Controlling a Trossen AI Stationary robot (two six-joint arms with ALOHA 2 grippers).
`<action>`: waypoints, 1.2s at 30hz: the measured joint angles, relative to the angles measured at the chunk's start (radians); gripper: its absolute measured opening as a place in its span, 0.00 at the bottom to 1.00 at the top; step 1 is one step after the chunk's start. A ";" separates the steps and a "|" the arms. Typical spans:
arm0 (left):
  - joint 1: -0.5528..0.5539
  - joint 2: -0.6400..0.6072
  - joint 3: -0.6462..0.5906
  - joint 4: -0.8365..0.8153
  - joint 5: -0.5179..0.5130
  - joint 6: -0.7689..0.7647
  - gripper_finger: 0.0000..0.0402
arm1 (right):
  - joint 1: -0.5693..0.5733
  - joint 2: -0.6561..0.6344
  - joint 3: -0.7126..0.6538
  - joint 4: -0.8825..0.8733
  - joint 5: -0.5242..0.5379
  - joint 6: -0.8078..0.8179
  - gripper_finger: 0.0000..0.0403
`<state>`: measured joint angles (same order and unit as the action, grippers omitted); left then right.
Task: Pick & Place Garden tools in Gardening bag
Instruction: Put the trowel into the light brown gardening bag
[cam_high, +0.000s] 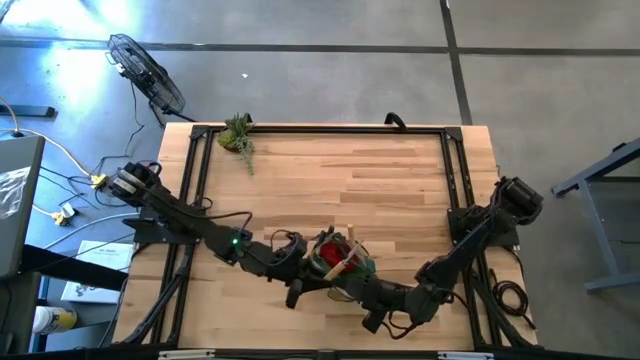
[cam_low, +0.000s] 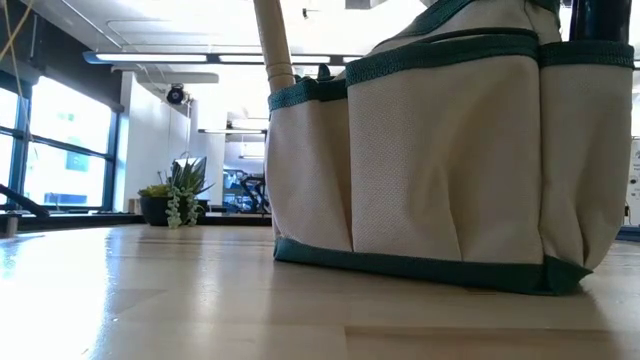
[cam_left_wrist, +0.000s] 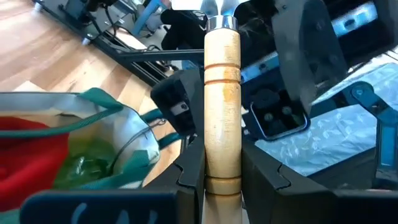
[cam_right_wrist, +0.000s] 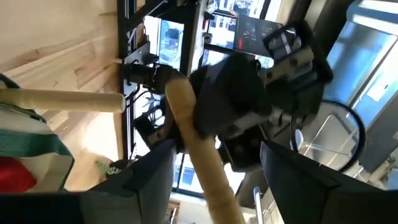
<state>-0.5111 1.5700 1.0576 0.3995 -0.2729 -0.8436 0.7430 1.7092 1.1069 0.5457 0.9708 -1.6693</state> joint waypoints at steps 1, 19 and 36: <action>-0.007 0.000 0.000 -0.003 -0.005 0.000 0.16 | -0.002 0.000 0.000 0.001 0.007 0.008 0.56; -0.011 0.000 0.000 -0.012 -0.024 -0.003 0.16 | -0.036 0.000 0.000 -0.049 0.075 0.216 0.56; -0.012 0.000 -0.002 -0.032 -0.044 -0.045 0.16 | -0.035 -0.001 -0.001 -0.110 0.113 0.218 0.18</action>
<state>-0.5228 1.5700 1.0561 0.3673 -0.3166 -0.8887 0.7082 1.7078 1.1061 0.4362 1.0843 -1.4517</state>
